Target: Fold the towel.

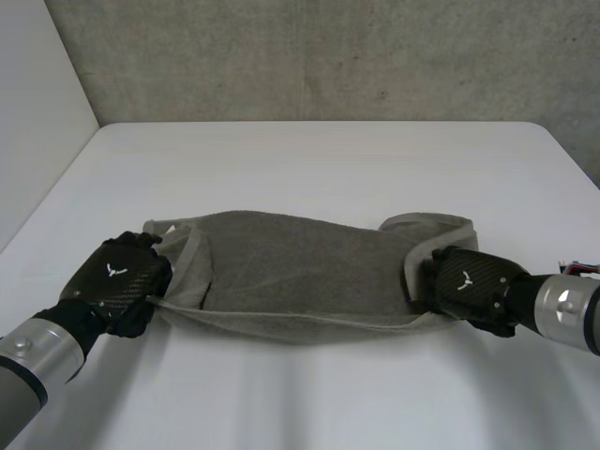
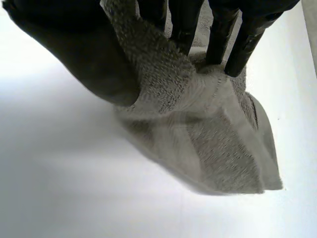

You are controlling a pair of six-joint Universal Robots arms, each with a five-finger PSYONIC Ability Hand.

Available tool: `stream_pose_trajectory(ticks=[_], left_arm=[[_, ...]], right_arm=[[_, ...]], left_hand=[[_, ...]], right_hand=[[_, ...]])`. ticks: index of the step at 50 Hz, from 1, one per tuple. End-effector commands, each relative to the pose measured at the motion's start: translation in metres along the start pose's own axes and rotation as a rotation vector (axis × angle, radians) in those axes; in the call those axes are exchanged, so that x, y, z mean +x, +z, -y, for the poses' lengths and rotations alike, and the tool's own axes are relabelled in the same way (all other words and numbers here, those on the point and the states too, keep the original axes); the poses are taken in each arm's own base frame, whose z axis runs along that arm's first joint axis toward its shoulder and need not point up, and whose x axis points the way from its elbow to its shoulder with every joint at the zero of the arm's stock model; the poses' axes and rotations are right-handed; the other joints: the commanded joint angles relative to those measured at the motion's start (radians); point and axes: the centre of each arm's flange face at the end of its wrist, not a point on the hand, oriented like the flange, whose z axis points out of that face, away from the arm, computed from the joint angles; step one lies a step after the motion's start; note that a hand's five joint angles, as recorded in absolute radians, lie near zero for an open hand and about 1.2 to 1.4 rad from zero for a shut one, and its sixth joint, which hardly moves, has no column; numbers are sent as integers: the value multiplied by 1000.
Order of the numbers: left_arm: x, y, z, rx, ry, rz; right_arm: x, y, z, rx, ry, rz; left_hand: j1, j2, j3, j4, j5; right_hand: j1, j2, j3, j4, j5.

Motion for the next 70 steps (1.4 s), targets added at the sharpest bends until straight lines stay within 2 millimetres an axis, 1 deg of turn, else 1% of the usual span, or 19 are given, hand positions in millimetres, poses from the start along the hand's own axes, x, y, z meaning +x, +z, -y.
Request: stream_pose_trajectory(ticks=[1,2,3,4,8,10,11,13,16,17,18,20,24,33,35,46,57,65,70], left_arm=[[0,0,0,0,0,-2],[1,0,0,2,2,-4],[1,0,0,2,2,-4],[2,0,1,3,3,-7],[3,0,1,2,3,-9],[2,-1,1,3,3,-7],[2,-1,1,3,3,-7],[2,-1,1,4,4,-5],[2,-1,1,2,2,-4],[1,-1,1,3,3,-3],[2,-1,1,2,3,-5],[2,-1,1,2,3,-5],[3,-1,1,4,4,-10],[4,-1,1,1,3,-12],[3,-1,0,1,2,-9],[4,-1,0,0,2,-13],[1,1,-2,-8,-4,-7],[1,1,-3,-13,-7,-6],[3,1,-2,-11,-5,-13]], right_arm=[[1,-4,-10,9,27,-34],[2,-3,-11,17,22,-45],[2,-3,-11,17,22,-46],[2,-2,-11,28,20,-54],[6,2,-13,37,-7,-88],[21,6,-23,21,-13,-178],[21,6,-23,21,-13,-179],[38,8,-38,-7,89,-290],[44,8,-44,-21,160,-338],[47,8,-49,-41,223,-369],[48,8,-51,-54,279,-384],[48,7,-53,-63,317,-399],[36,7,-54,-82,363,-386],[25,-1,-48,-130,422,-335],[22,-3,-47,-141,421,-312],[25,0,-47,-87,418,-325],[8,11,-52,-87,475,-239],[-16,0,-42,-65,561,-129],[-17,-12,-41,-25,606,-142]], left_hand=[[97,56,-52,-59,73],[97,56,-52,-59,73],[97,56,-52,-59,73],[97,56,-52,-59,73],[97,56,-52,-59,73],[97,56,-52,-59,73],[97,56,-52,-59,73],[97,56,-52,-59,73],[97,56,-52,-59,73],[97,56,-52,-59,73],[97,56,-52,-59,73],[97,56,-52,-59,73],[97,56,-52,-59,73],[97,56,-52,-59,73],[97,56,-52,-59,73],[97,56,-52,-59,73],[97,56,-52,-59,73],[97,56,-52,-59,73],[97,56,-52,-59,73]], right_hand=[[26,55,-43,-76,25],[-269,-239,-43,-76,-269],[-272,-242,-43,-76,-272],[-493,-463,-43,-76,-493],[-407,-377,-43,-76,-407],[226,256,-43,-76,226],[229,259,-43,-76,229],[229,259,-43,-76,229],[204,234,-43,-76,204],[-194,-164,-43,-76,-194],[-280,-250,-43,-76,-280],[-272,-242,-43,-76,-272],[-266,-236,-43,-76,-266],[-146,-116,-43,-76,-146],[-306,-276,-43,-76,-306],[-339,-309,-43,-76,-339],[-533,-503,-43,-76,-533],[-601,-571,-43,-76,-601],[-577,-547,-43,-76,-577]])
